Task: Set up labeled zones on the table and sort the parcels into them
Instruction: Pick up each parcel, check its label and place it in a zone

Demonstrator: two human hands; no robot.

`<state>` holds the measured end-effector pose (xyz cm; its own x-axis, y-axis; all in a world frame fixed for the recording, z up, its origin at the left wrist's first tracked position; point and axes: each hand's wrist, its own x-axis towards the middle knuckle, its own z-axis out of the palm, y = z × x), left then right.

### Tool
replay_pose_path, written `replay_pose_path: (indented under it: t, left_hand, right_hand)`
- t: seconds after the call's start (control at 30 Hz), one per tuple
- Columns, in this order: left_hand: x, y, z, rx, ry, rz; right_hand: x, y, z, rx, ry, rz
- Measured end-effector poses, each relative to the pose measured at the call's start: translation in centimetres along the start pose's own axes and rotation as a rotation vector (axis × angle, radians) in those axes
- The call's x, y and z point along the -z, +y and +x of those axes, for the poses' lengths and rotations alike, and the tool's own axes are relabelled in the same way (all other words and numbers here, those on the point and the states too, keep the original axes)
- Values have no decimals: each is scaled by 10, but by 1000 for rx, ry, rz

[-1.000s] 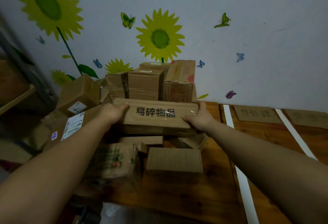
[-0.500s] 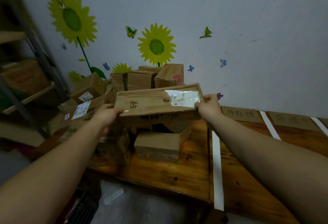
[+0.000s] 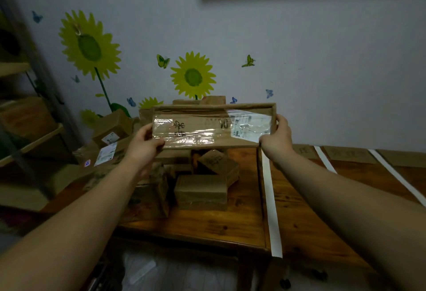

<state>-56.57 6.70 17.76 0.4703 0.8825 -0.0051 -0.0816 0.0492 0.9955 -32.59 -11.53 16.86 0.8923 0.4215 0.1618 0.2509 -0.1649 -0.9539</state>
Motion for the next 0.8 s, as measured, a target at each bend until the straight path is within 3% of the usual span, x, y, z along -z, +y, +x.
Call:
replay_pose_path:
  t: [0.2, 0.37, 0.53, 0.8]
  left_hand:
    - [-37, -6, -10, -58, -101, -18]
    - [-111, -13, -28, -127, -251, 14]
    - [-236, -7, -64, -212, -441, 73]
    - [-480, -31, -165, -175, -685, 34]
  right_hand:
    - [44, 3, -28, -7, 121, 12]
    - [118, 17, -40, -33, 211, 19]
    - [241, 37, -42, -80, 396, -16]
    - [484, 109, -34, -85, 657, -135]
